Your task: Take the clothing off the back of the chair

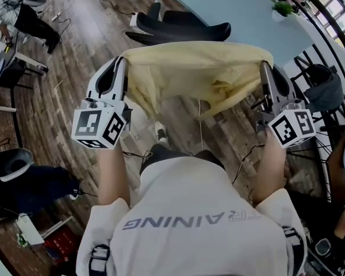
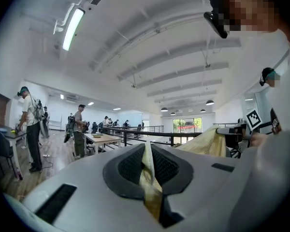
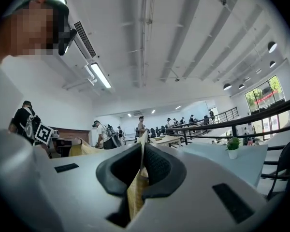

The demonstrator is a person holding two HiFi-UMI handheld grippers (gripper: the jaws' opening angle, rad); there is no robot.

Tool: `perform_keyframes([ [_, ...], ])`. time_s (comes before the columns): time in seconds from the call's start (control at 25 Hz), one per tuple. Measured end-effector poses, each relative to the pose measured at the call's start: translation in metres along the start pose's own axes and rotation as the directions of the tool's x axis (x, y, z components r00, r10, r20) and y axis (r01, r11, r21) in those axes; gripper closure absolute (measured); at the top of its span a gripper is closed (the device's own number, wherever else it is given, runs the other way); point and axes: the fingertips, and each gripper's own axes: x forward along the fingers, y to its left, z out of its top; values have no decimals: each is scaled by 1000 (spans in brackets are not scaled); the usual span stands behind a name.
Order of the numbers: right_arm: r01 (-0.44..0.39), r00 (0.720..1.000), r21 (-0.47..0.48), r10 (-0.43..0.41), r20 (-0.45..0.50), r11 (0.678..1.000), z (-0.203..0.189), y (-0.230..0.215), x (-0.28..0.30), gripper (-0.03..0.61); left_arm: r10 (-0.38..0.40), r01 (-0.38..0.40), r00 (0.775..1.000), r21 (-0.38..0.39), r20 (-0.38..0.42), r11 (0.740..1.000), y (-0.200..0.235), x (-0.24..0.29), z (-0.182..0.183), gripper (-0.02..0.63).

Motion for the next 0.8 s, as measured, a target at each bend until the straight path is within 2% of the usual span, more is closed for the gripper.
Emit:
perform_keyframes([
  [0.2, -7, 999, -7, 7, -53, 1000, -8, 3, -37, 548, 38, -38, 999, -8, -31, 999, -31, -36, -15, 565],
  [0.44, 10, 996, 22, -8, -88, 1000, -17, 8, -67, 548, 38, -37, 998, 4, -55, 999, -54, -58, -18, 565],
  [0.8, 33, 995, 23, -30, -96, 999, -37, 65, -114, 548, 34, -35, 998, -10, -56, 999, -51, -126, -33, 565],
])
